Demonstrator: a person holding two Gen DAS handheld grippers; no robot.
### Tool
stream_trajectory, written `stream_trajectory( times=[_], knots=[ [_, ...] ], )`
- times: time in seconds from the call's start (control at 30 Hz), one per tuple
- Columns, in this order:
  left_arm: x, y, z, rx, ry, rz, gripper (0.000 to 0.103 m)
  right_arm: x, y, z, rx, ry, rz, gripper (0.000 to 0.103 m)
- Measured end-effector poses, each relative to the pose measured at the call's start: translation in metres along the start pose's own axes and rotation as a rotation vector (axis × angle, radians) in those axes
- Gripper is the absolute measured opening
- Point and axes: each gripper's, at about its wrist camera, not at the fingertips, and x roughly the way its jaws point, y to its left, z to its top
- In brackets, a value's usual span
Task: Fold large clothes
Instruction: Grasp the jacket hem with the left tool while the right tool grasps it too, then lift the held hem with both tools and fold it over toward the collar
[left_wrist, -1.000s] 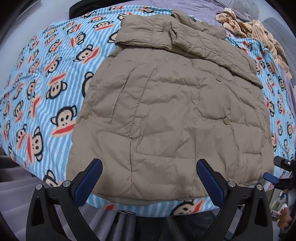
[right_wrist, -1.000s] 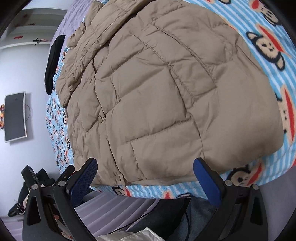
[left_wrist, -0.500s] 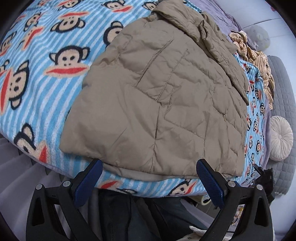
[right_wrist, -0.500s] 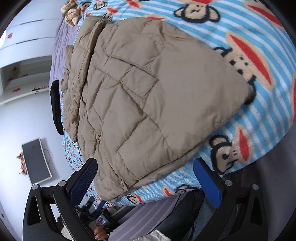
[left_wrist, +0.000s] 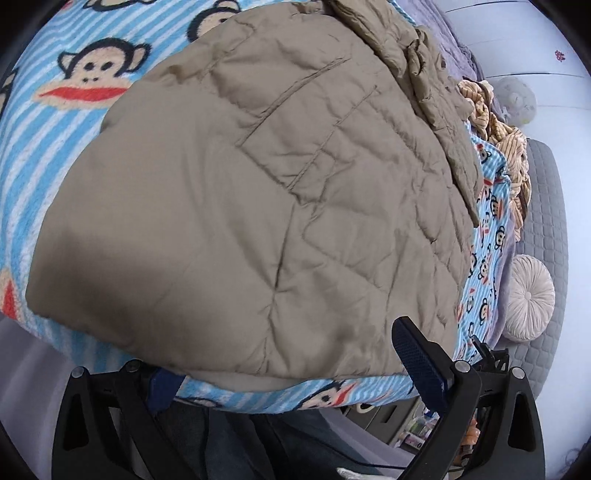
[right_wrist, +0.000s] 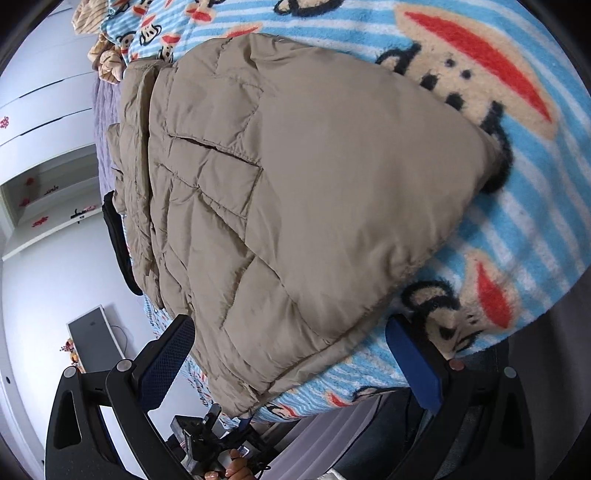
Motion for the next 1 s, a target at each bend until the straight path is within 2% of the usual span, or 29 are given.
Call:
stream_trajectory(
  times=[0.1, 0.17, 0.23, 0.27, 0.3, 0.33, 0.37, 0.43, 0.47, 0.53, 0.57, 0.77, 0.83, 1.0],
  knots=[
    [0.002, -0.012, 0.008, 0.029, -0.006, 0.0, 0.101, 0.003, 0.007, 0.003, 0.009, -0.006, 0.059, 0.103],
    [0.007, -0.023, 0.01, 0.063, -0.014, 0.035, 0.1, 0.005, 0.011, 0.004, 0.01, -0.008, 0.089, 0.103],
    [0.01, -0.03, 0.013, 0.105, -0.016, 0.105, 0.078, 0.006, 0.014, 0.004, 0.004, -0.006, 0.091, 0.103],
    [0.012, -0.031, 0.013, 0.122, -0.01, 0.135, 0.071, 0.006, 0.014, 0.003, 0.001, -0.008, 0.084, 0.102],
    [0.013, -0.032, 0.013, 0.137, -0.004, 0.152, 0.053, 0.007, 0.014, 0.003, 0.001, -0.01, 0.078, 0.098],
    [0.014, -0.033, 0.014, 0.15, 0.001, 0.152, 0.034, 0.009, 0.012, 0.002, 0.005, -0.009, 0.075, 0.091],
    [0.013, -0.034, 0.015, 0.157, -0.002, 0.148, 0.029, 0.01, 0.008, 0.003, 0.013, -0.006, 0.073, 0.086],
    [0.009, -0.037, 0.015, 0.175, -0.023, 0.139, 0.019, 0.012, 0.0, 0.005, 0.038, -0.005, 0.053, 0.055],
    [0.005, -0.036, 0.015, 0.187, -0.033, 0.137, 0.018, 0.014, -0.003, 0.005, 0.046, -0.005, 0.046, 0.048],
    [-0.001, -0.04, 0.013, 0.215, -0.055, 0.145, 0.018, 0.012, -0.006, 0.003, 0.041, -0.014, 0.049, 0.02],
    [-0.003, -0.042, 0.012, 0.233, -0.066, 0.152, 0.018, 0.01, -0.004, 0.002, 0.029, -0.029, 0.047, 0.014],
    [-0.025, -0.066, 0.005, 0.373, -0.148, 0.2, 0.018, -0.003, 0.018, -0.007, -0.071, -0.08, 0.044, 0.01],
    [-0.033, -0.076, 0.005, 0.412, -0.172, 0.203, 0.014, -0.007, 0.027, -0.008, -0.101, -0.087, 0.038, 0.01],
    [-0.054, -0.09, 0.016, 0.423, -0.227, 0.188, 0.014, -0.014, 0.051, -0.008, -0.188, -0.089, 0.032, 0.009]
  ],
)
